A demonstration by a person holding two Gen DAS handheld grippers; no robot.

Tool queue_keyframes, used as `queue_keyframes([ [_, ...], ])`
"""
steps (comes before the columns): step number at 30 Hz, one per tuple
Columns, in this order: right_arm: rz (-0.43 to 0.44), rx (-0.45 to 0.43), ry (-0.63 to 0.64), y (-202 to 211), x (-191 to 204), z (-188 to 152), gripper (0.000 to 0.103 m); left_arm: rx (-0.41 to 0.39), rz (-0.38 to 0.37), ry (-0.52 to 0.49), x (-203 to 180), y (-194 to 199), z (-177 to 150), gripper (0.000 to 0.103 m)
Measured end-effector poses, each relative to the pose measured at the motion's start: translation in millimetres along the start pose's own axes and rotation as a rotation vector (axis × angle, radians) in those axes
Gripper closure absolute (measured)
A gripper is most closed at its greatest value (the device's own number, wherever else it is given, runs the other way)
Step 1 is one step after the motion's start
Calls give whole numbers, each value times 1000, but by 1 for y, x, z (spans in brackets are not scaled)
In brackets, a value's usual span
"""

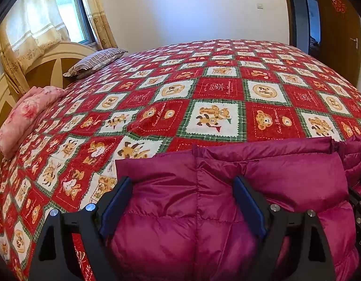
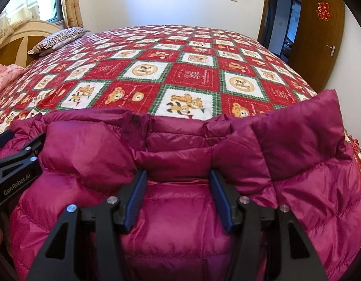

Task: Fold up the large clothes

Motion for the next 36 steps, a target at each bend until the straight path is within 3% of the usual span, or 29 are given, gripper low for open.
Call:
queue_keyframes([
  [5, 37, 3, -3, 8, -2, 0, 44, 27, -7, 4, 8, 20, -2, 14],
  [7, 53, -19, -31, 23, -3, -2, 44, -19, -80, 17, 15, 49, -9, 14],
  [10, 70, -71, -1, 50, 12, -12, 42, -65, -95, -3, 17, 70, -24, 14],
  [15, 21, -25, 36, 34, 25, -28, 38, -9, -35, -27, 12, 43, -45, 14],
  [36, -2, -28, 59, 20, 23, -26, 36, 17, -40, -16, 11, 24, -51, 11],
])
Point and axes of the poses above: each gripper's, at about its wrist camera, not at the fingertips, and y roughly against the way its jaws point, x to its left, z to its top, the point moved 10 cm from there along -y, roughly the way its jaws point, and after that the axes turned 13 degrees about x, right-handed, at the moved point
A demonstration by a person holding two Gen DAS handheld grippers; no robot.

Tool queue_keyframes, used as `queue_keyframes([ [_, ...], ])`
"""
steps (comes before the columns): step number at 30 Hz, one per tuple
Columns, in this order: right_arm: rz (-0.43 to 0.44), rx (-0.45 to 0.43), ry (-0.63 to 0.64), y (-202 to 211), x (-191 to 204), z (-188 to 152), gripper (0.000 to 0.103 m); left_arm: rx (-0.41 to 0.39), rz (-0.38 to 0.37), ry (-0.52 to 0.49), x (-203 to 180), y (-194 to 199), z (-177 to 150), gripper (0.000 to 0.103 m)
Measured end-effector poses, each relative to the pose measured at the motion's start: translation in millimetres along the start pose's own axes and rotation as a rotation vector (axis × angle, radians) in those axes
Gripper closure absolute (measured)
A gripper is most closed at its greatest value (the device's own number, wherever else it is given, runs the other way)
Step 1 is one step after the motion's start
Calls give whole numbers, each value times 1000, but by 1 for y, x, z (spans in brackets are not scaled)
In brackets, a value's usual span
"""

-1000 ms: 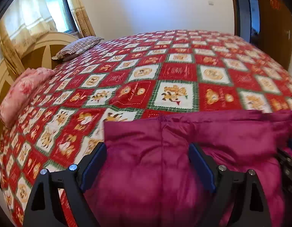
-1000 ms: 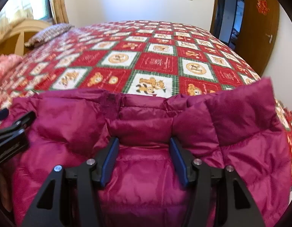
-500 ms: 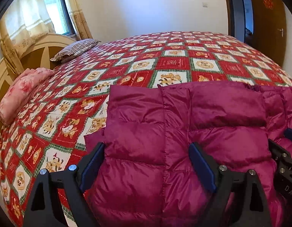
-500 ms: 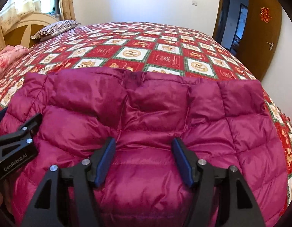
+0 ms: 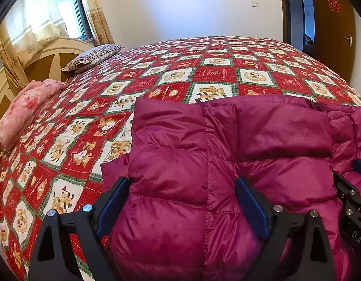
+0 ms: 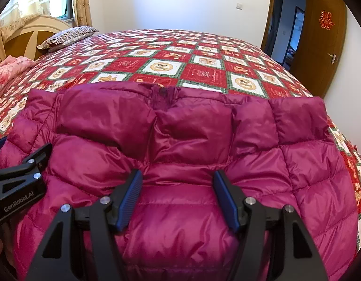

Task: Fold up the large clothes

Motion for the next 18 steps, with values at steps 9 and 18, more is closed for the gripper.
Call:
queue_keyframes([
  [9, 1, 3, 6, -1, 0, 2, 36, -3, 8, -3, 0, 0, 0, 11],
  [18, -6, 8, 14, -3, 0, 3, 36, -1, 36, -15, -1, 0, 0, 11],
])
Point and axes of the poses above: each gripper's, at about its wrist camera, not at the fingertips, and y roughly against the way its jaws point, x to its left, z to its top, the point moved 10 cm from there along -y, roughly the way its jaws point, and after that the axes turned 13 degrees about x, right-handed, at the moved point
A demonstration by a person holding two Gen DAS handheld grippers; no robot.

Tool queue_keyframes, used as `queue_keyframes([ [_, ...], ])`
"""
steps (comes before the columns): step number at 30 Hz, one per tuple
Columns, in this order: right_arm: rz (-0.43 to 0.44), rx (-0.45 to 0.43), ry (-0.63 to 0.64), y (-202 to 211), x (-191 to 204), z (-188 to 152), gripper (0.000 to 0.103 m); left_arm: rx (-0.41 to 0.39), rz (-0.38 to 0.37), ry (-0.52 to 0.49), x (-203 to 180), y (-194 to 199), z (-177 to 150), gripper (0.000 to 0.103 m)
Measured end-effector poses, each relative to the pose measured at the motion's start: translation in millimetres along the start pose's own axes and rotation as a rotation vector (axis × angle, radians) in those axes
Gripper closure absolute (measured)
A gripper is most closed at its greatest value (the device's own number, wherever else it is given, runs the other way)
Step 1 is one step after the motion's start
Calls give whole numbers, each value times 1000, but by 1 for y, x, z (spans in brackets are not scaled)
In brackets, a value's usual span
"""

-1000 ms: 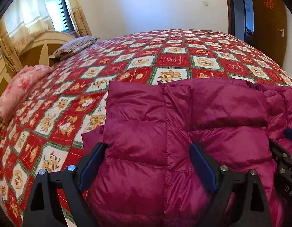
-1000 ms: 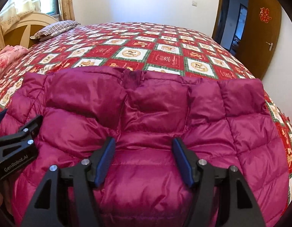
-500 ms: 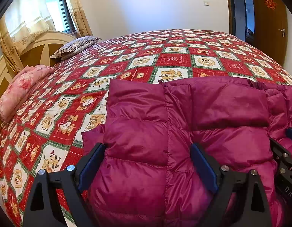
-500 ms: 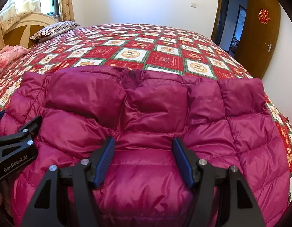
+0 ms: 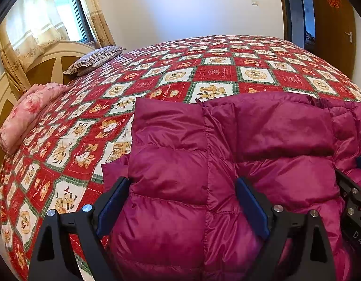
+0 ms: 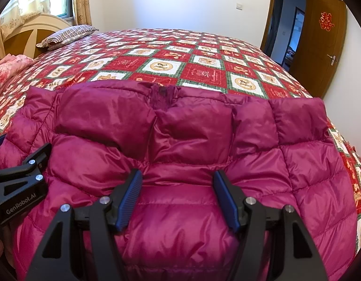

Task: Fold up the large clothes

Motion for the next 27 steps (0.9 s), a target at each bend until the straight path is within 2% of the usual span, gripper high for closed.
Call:
queue_keyframes([
  [5, -8, 10, 8, 0, 0, 1, 36, 10, 13, -16, -1, 4, 0, 10],
  [10, -4, 18, 14, 32, -7, -19, 33, -34, -53, 13, 16, 42, -23, 10],
  [13, -35, -6, 37, 41, -8, -36, 30, 0, -70, 20, 17, 34, -46, 10],
  [16, -85, -33, 64, 33, -4, -44, 29, -8, -90, 55, 17, 27, -55, 10],
  [24, -80, -25, 64, 27, -6, -35, 28, 15, -74, 70, 24, 33, -59, 10],
  [27, -39, -49, 42, 50, -11, -44, 29, -29, -142, 112, 42, 64, -72, 10],
])
Point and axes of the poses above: each gripper's, at about its wrist camera, not at the fingertips, and y roughly against the way its jaws point, x to its left, z to its top, the point moved 10 cm from there along -y, roughly the way its jaws point, and after that the axes turned 13 degrees about x, right-handed, at the moved point
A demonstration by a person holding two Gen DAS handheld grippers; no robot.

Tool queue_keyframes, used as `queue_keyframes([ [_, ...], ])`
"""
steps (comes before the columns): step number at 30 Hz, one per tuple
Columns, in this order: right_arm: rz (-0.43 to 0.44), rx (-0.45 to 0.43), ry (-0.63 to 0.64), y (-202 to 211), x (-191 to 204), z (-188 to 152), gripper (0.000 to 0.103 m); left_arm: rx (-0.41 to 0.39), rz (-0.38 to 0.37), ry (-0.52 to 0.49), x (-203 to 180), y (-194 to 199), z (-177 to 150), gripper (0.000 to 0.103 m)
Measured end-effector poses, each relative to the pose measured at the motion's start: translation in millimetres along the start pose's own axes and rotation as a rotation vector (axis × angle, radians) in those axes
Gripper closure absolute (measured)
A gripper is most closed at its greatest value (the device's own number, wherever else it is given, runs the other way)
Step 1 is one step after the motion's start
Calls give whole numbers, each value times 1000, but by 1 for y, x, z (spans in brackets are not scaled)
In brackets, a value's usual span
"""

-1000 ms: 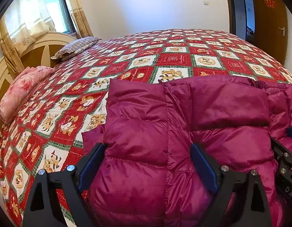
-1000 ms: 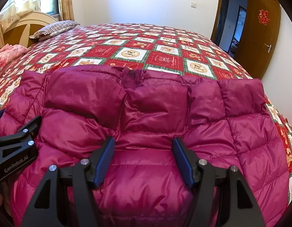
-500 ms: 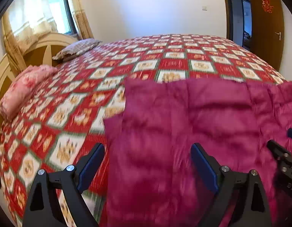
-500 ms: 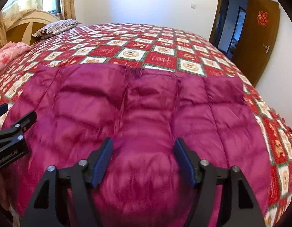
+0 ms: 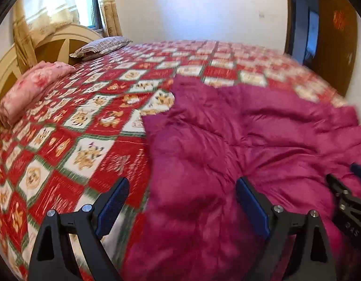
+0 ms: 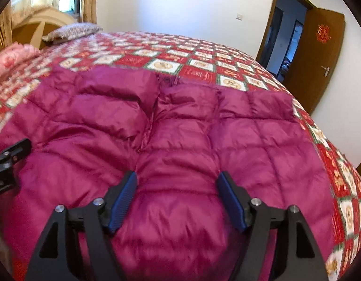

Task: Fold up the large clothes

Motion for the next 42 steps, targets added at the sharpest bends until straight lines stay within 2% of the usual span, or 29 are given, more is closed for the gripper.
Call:
queue_keyframes([
  [2, 32, -24, -17, 20, -5, -11, 28, -10, -5, 27, 11, 12, -9, 10],
  [5, 23, -25, 11, 31, -6, -33, 27, 61, -57, 71, 18, 1, -25, 10],
  [7, -5, -19, 42, 25, -3, -42, 27, 113, -81, 77, 14, -14, -36, 10],
  [8, -16, -24, 52, 22, -2, -42, 27, 120, -119, 83, 10, -18, -39, 10],
  [11, -27, -16, 55, 11, -2, -38, 25, 101, -136, 64, 1, -19, -38, 11],
  [14, -35, 1, 63, 5, -1, -34, 23, 104, -200, 44, -8, -18, -38, 34],
  [16, -35, 7, 63, 4, -1, -32, 23, 107, -250, 25, -16, -15, -38, 61],
  [18, -39, 6, 64, 4, -1, -32, 23, 107, -287, 17, -21, -10, -37, 81],
  [21, -43, 13, 55, 4, 0, -31, 23, 99, -299, 8, -21, 0, -35, 91],
  [25, -62, 15, 45, 5, 3, -30, 23, 85, -328, 32, -6, 11, -34, 92],
  [30, -52, -6, 74, 7, 30, -23, 23, 84, -320, 80, 25, 14, -35, 93],
  [31, -40, -9, 82, 8, 36, -22, 23, 85, -320, 97, 34, 16, -36, 93],
  [35, 104, -31, 113, 24, 56, -15, 24, 54, -289, 117, 65, 35, -31, 94],
  [37, 136, -95, 104, 44, 50, -8, 23, 29, -263, 115, 80, 50, -26, 94],
  [39, 148, -162, 57, 62, 28, 7, 22, -5, -240, 122, 93, 68, -17, 94],
  [42, 123, -201, -58, 57, -22, 40, 15, -65, -196, 102, 99, 96, 1, 94],
])
Point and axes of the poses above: each gripper's, at about its wrist camera, not at the fingertips, and y roughly against the way its jaws point, x to its left, z to its top, the point moved 10 cm from there along -y, roughly the way its jaws point, and after that the axes turned 13 degrees about x, right-handed, at the moved point
